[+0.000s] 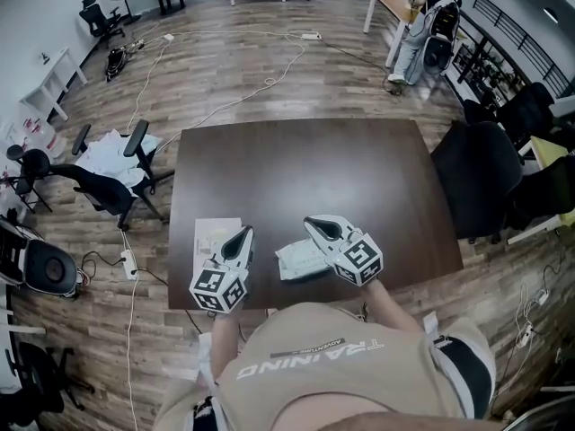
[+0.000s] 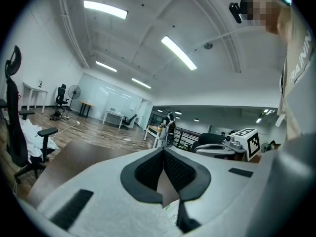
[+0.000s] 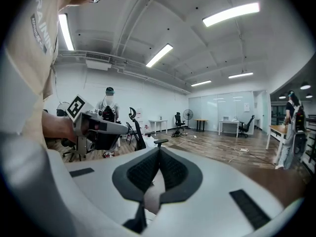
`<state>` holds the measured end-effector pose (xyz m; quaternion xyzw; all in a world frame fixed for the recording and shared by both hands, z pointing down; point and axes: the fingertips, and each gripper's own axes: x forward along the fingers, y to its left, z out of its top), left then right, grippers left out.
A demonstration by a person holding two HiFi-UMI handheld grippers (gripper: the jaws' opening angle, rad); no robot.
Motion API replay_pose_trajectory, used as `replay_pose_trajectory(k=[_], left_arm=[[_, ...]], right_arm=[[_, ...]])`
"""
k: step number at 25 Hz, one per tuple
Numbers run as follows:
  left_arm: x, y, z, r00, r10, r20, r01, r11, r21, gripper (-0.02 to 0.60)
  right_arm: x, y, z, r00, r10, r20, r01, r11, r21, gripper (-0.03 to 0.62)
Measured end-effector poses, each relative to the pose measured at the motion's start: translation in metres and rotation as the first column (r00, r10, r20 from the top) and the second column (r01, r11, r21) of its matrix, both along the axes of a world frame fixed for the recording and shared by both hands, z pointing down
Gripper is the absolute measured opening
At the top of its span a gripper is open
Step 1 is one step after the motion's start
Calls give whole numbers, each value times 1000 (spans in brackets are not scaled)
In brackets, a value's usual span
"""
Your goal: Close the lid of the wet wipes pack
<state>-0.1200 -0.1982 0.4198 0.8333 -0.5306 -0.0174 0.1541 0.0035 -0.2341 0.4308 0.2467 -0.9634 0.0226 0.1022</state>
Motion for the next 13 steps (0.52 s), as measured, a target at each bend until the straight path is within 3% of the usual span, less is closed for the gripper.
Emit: replay_pose_trajectory(k=[13], left_arm=[[5, -3, -4, 1000, 12, 8, -13, 1000, 6, 5]], right_arm=[[6, -4, -2, 1000, 14, 22, -14, 1000, -16, 14]])
